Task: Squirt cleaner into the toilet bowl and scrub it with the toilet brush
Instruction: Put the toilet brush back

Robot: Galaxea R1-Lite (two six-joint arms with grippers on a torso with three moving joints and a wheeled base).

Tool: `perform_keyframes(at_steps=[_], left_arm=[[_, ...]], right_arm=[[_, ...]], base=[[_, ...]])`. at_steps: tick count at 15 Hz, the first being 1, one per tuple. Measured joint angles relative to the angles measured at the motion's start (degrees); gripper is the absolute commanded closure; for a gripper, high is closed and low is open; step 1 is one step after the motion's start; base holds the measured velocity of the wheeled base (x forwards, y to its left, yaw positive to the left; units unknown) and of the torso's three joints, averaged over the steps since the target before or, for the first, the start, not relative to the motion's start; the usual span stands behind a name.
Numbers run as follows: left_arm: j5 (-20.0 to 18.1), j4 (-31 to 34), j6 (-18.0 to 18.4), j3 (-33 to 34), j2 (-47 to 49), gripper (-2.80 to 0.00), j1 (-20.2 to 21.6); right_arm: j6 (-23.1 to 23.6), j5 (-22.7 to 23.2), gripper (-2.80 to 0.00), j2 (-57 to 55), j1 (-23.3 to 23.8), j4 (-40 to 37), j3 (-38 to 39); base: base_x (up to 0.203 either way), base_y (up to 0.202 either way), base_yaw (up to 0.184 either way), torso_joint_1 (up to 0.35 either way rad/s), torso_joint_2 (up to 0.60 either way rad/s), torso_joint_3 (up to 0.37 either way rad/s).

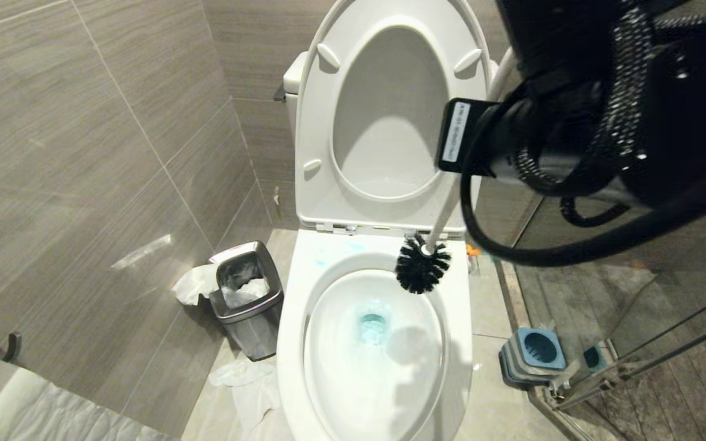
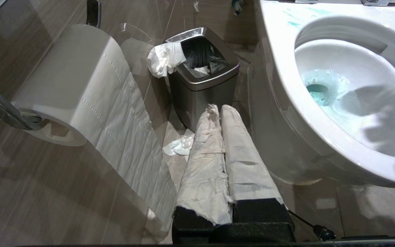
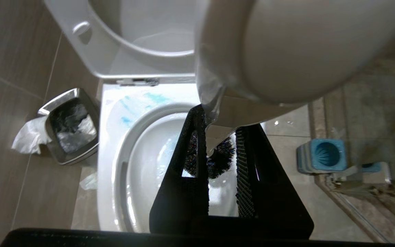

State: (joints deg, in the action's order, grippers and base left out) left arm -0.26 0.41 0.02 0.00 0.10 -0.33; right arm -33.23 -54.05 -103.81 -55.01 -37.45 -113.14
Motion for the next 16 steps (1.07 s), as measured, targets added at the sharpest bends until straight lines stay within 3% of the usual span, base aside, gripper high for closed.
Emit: perform_keyframes(at_steps=[5, 9, 13, 16], left_arm=[[0.0, 0.0, 0.0, 0.0, 0.0, 0.0, 0.0], [0.0, 0.0, 0.0, 0.0, 0.0, 0.0, 0.0], [0.0, 0.0, 0.0, 0.0, 0.0, 0.0, 0.0], [0.0, 0.0, 0.0, 0.0, 0.0, 0.0, 0.0]], right_arm=[[-0.1, -2.9, 0.0, 6.0, 4.4, -8.9, 0.6], [-1.5, -2.0, 0.0, 9.4, 13.7, -9.6, 8.2], [0.5, 8.5, 0.0, 13.1, 23.4, -2.5, 19.8], [8.2, 16.0, 0.0, 14.7, 30.8, 9.3, 28.1]], base=[[0.0, 0.0, 0.0, 0.0, 0.0, 0.0], [0.0, 0.0, 0.0, 0.0, 0.0, 0.0], [0.0, 0.0, 0.0, 0.0, 0.0, 0.0], [0.0, 0.0, 0.0, 0.0, 0.0, 0.0]])
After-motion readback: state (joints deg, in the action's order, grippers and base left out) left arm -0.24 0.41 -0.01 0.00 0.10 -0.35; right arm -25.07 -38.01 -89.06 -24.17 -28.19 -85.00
